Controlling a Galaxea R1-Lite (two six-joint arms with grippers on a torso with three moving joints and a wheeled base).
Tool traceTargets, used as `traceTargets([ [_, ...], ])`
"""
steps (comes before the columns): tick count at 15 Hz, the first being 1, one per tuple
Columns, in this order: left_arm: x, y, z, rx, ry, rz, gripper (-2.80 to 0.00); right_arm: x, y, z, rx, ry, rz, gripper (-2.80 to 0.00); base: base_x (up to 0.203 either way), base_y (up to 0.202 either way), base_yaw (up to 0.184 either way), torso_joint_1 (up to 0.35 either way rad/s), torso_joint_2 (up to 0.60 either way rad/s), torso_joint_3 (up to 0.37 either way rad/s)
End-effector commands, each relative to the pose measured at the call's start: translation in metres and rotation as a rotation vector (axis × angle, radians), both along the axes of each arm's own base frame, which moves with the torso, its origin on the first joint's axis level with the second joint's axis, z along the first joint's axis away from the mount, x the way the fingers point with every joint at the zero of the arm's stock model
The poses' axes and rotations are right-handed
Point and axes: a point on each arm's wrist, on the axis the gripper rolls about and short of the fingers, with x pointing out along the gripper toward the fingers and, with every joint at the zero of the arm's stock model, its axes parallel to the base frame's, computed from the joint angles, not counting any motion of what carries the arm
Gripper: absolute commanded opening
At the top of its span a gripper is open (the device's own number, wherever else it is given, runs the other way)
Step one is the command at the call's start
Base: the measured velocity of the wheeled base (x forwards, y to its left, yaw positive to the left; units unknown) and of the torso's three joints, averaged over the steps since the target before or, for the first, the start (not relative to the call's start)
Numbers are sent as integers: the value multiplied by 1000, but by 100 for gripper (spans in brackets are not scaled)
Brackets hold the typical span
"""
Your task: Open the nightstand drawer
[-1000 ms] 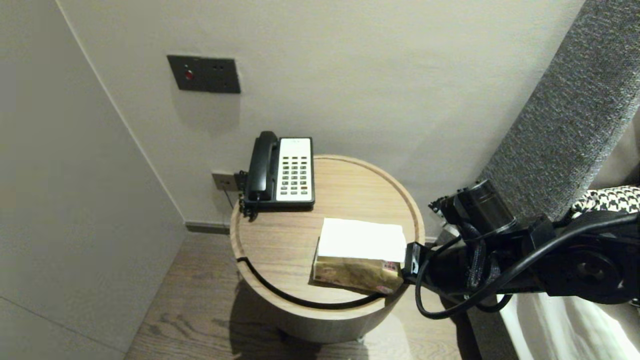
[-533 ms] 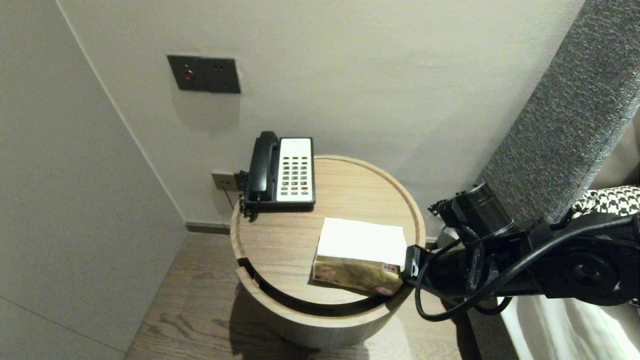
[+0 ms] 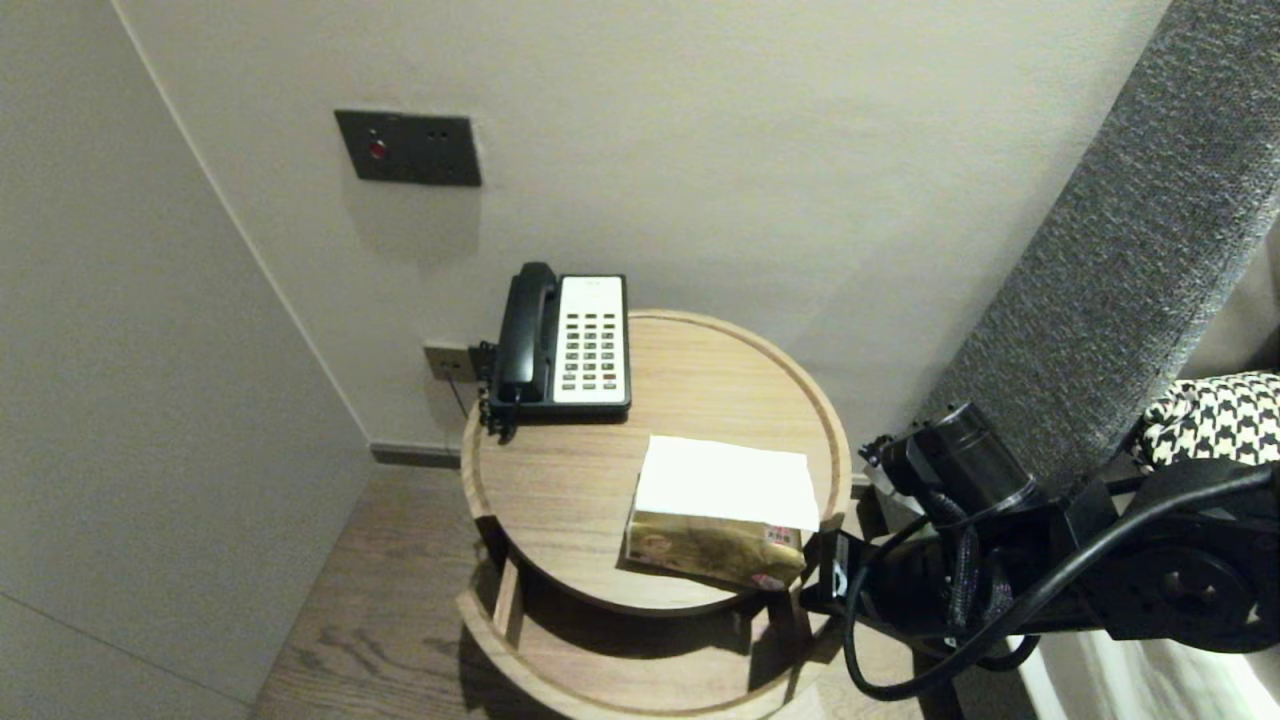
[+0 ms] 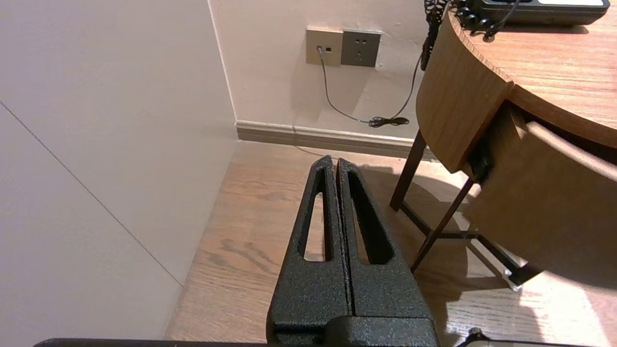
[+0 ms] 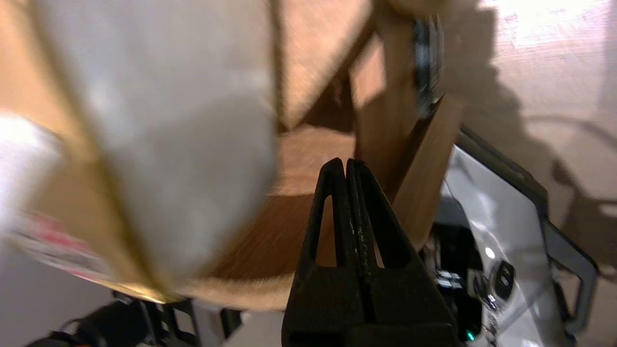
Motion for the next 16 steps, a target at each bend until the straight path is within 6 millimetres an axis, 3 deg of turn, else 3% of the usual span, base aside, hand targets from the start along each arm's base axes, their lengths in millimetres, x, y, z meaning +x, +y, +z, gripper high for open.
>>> traceTargets([
  [1,0,0,0,0,-2,2,-280,-9,-1,-1,0,8,10,-280,0,0,0,0,0,0],
  [16,0,0,0,0,-2,1,-280,-82,-8,-23,-28,65,192,-280,0,0,0,0,0,0],
])
